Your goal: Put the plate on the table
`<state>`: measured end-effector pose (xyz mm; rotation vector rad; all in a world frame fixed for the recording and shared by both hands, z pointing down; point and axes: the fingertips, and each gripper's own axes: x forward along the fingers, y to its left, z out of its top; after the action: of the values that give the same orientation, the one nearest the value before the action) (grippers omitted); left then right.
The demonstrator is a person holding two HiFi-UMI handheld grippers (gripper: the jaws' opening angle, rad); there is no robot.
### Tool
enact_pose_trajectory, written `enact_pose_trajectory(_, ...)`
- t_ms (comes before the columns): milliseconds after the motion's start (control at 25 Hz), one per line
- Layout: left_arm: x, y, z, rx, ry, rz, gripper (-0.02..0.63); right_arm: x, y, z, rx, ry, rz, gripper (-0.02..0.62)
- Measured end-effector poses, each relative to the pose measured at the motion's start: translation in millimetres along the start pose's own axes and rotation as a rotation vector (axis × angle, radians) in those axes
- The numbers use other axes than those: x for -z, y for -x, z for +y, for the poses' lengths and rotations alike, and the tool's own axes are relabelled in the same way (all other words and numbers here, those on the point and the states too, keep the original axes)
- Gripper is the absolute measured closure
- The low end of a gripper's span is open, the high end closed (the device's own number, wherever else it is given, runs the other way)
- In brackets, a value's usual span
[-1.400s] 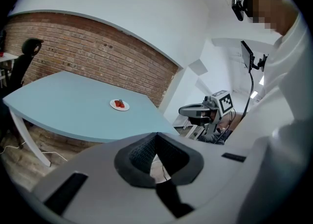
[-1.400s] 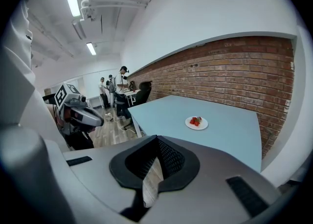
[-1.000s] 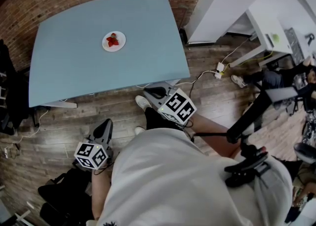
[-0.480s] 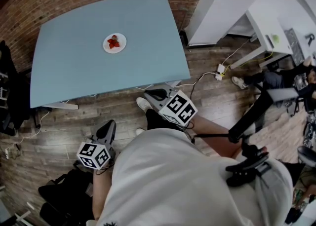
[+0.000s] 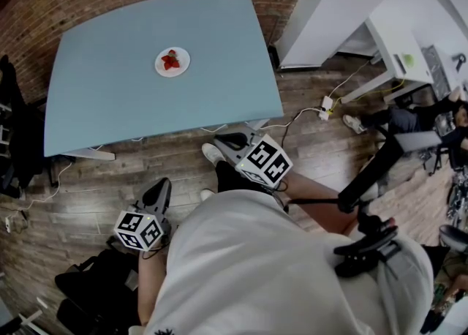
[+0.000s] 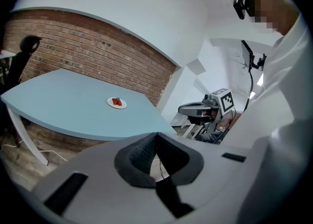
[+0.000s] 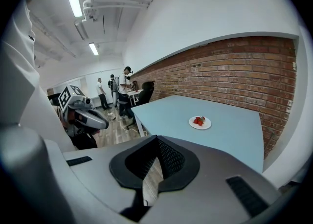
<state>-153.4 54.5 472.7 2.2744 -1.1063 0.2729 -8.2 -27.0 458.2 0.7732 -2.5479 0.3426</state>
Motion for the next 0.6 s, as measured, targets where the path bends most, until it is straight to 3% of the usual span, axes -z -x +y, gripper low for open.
enact_pose_trajectory(600,8,11,19,-0.015,0.038,-0.004,0.606,0,-23,15,-0.037,0.025,0.042,0.589)
